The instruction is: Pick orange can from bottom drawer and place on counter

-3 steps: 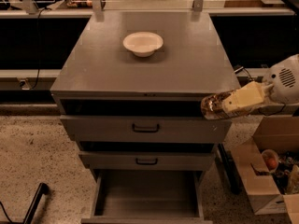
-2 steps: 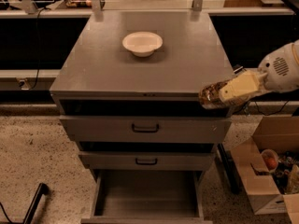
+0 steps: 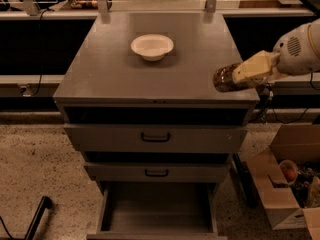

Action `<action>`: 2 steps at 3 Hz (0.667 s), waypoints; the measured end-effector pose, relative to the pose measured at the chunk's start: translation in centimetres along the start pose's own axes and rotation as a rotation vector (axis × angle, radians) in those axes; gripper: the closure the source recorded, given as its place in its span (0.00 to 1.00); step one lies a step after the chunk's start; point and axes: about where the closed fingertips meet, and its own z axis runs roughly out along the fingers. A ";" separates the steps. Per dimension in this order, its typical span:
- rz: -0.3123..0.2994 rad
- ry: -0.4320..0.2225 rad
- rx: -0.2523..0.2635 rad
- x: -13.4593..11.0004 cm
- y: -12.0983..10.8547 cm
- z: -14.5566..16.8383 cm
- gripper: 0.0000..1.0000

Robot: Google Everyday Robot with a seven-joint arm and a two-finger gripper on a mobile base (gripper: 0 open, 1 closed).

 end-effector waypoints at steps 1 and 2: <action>0.007 0.034 -0.007 2.4 -0.1 0.4 1.00; 0.009 0.038 -0.013 4.4 -0.5 2.1 1.00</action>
Offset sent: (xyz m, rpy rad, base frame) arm 0.0725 0.0348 0.0113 0.0034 -0.0372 -0.0378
